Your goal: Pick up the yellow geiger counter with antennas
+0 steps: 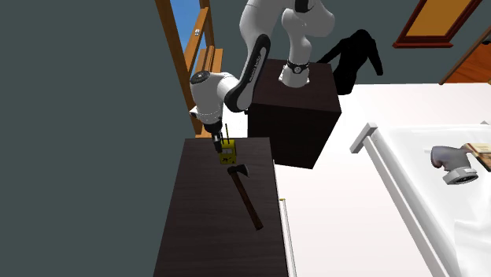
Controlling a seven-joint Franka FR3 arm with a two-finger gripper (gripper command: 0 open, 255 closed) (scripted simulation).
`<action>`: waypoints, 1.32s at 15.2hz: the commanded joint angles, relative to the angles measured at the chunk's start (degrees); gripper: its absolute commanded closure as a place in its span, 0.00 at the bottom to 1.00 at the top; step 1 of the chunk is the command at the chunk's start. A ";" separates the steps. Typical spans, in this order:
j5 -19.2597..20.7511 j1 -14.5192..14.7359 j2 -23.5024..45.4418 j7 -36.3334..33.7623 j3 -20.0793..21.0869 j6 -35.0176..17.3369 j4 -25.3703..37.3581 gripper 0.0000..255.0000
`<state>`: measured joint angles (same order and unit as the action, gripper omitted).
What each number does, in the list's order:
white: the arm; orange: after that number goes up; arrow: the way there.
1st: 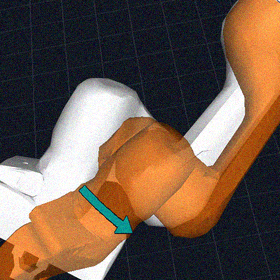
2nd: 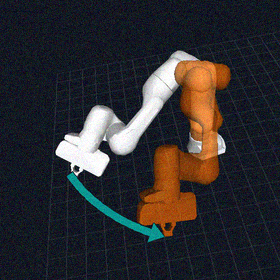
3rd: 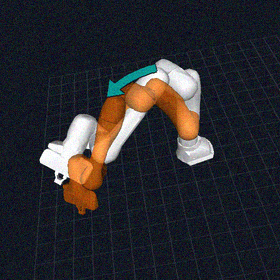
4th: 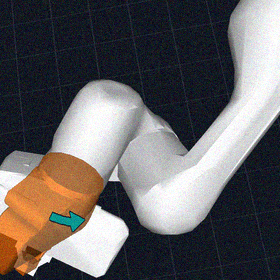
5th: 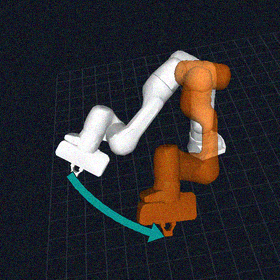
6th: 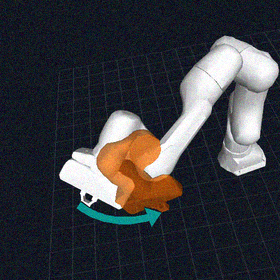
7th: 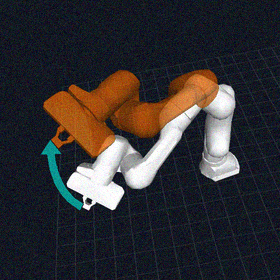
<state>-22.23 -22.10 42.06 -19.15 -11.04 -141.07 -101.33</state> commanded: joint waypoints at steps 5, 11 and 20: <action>0.20 0.16 -0.51 -0.22 -0.16 0.51 -0.10 1.00; 1.32 0.85 -4.10 -1.19 -1.15 3.19 -0.98 1.00; 2.96 1.69 -8.61 -2.59 -2.40 7.14 -1.44 1.00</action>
<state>-19.38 -20.44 33.63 -21.63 -13.37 -134.25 -102.93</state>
